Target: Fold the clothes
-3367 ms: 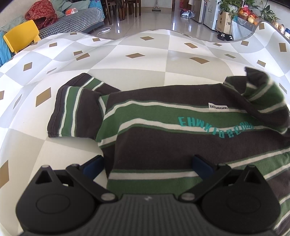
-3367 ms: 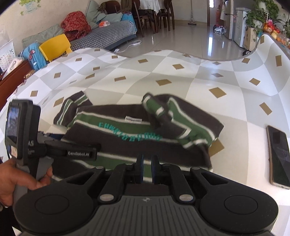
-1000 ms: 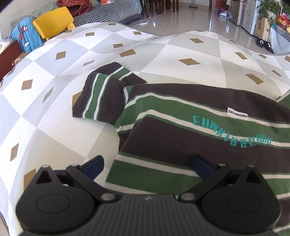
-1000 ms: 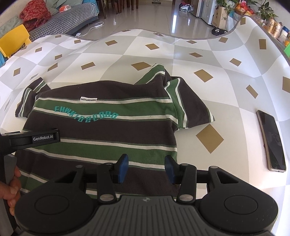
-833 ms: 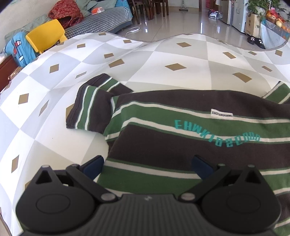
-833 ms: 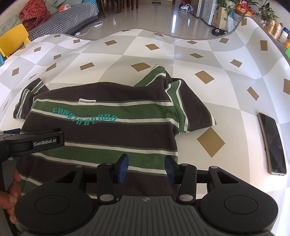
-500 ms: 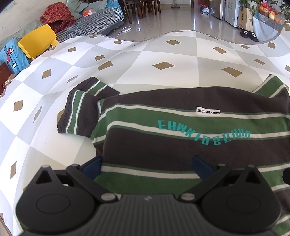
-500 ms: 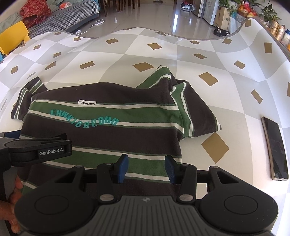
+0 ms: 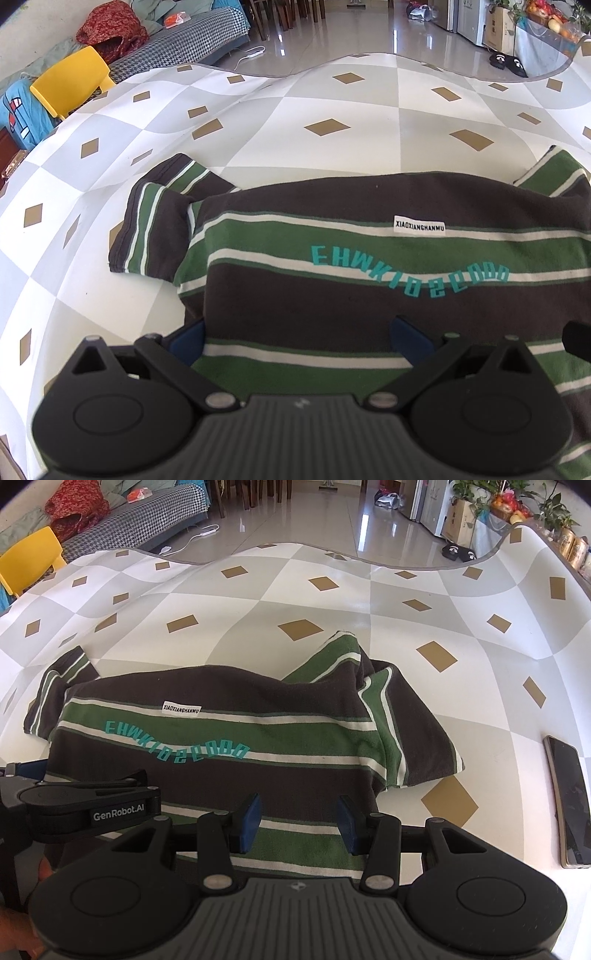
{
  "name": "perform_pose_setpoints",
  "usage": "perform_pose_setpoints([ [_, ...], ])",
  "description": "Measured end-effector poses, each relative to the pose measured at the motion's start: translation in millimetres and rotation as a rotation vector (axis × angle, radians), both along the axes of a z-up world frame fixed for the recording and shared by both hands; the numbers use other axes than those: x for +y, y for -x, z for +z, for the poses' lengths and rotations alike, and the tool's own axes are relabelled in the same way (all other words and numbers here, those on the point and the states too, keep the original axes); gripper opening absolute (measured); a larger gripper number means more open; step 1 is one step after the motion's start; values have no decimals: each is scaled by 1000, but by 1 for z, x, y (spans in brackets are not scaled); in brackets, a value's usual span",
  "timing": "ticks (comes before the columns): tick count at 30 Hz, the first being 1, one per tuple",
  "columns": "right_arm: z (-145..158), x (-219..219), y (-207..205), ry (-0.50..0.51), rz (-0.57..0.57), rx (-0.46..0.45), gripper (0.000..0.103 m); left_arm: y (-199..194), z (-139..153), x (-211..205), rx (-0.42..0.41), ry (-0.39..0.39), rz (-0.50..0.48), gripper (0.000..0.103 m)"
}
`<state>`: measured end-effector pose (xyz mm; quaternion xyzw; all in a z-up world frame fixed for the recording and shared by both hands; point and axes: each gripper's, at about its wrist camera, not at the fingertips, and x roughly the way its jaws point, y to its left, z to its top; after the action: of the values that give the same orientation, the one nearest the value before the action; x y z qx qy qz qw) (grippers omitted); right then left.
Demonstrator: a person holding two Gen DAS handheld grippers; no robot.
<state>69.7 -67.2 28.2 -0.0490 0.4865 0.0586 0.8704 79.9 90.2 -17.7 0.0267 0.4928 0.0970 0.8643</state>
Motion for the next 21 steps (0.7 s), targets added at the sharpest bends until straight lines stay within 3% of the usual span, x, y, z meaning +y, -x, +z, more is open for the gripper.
perform_pose_setpoints([
  [21, 12, 5, -20, -65, 42, -51, 42, -7, 9, -3, -39, 62, 0, 103],
])
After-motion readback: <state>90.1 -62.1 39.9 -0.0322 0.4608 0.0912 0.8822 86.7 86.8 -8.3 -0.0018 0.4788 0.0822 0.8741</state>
